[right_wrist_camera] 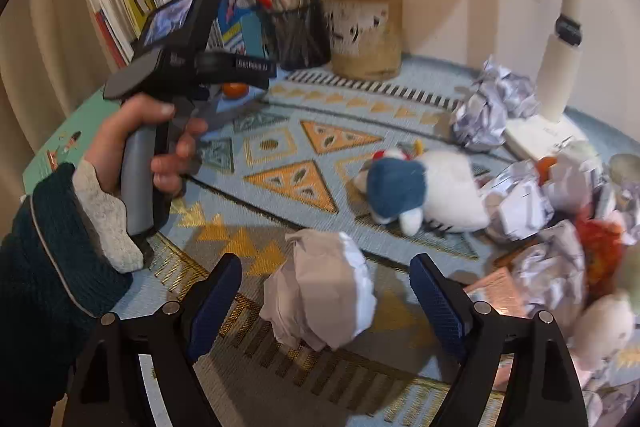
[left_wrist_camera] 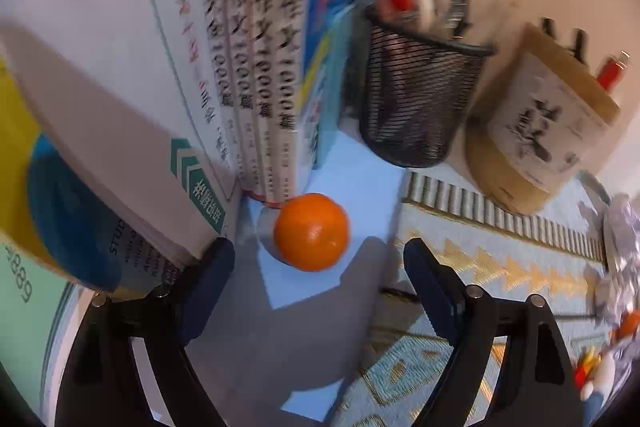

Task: Organize objects
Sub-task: 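Grasp the crumpled paper ball with the right gripper while the left grasps the orange, then carry both items to the glass bowl and release them inside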

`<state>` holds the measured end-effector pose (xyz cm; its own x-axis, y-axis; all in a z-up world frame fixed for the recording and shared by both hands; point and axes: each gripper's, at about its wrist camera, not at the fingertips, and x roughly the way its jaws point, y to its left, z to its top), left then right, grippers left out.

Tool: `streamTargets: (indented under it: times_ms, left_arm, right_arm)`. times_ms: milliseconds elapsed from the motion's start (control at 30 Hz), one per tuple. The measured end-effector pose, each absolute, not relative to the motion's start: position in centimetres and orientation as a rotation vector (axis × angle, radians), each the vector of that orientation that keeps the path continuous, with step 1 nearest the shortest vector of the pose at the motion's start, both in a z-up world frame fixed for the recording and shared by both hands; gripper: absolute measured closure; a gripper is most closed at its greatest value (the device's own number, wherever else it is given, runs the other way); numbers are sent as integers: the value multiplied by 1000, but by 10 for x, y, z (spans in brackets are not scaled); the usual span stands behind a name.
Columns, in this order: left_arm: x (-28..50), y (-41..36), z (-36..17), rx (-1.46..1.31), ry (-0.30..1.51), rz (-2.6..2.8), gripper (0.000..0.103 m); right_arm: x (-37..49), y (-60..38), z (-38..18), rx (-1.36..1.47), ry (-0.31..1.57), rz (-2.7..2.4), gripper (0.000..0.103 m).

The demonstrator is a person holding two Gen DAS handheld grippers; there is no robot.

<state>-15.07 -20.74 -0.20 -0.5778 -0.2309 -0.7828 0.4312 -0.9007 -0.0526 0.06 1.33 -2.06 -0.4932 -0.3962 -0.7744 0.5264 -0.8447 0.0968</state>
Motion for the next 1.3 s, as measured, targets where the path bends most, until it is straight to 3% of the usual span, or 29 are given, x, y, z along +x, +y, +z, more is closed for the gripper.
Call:
streamTargets:
  times_ms: [67, 133, 333, 600, 767, 967, 1133, 1300]
  left_arm:
    - [-149, -205, -2, 1178, 328, -2479, 21]
    - [-147, -205, -2, 1170, 316, -2460, 29]
    - [-131, -206, 1, 1158, 386, -2522, 75]
    - [-87, -179, 25, 1089, 399, -2696, 75]
    - [-44, -136, 53, 1079, 322, -2820, 75]
    - [36, -66, 47, 1157, 402, -2990, 75]
    - [58, 5, 34, 1173, 274, -3093, 75]
    - [66, 45, 23, 1294, 183, -3177, 75]
  right_arm:
    - [-2, 12, -24, 1169, 222, -2319, 38]
    - [-2, 14, -25, 1170, 215, -2322, 48]
    - [6, 20, -16, 1082, 187, -2349, 53]
    - [30, 54, 5, 990, 54, -2379, 53]
    - [57, 122, 21, 973, -29, -2464, 53]
    - [78, 222, 18, 1071, -62, -2685, 53]
    - [85, 285, 1, 1182, -269, -2718, 53]
    - [93, 302, -5, 1174, -245, -2708, 53]
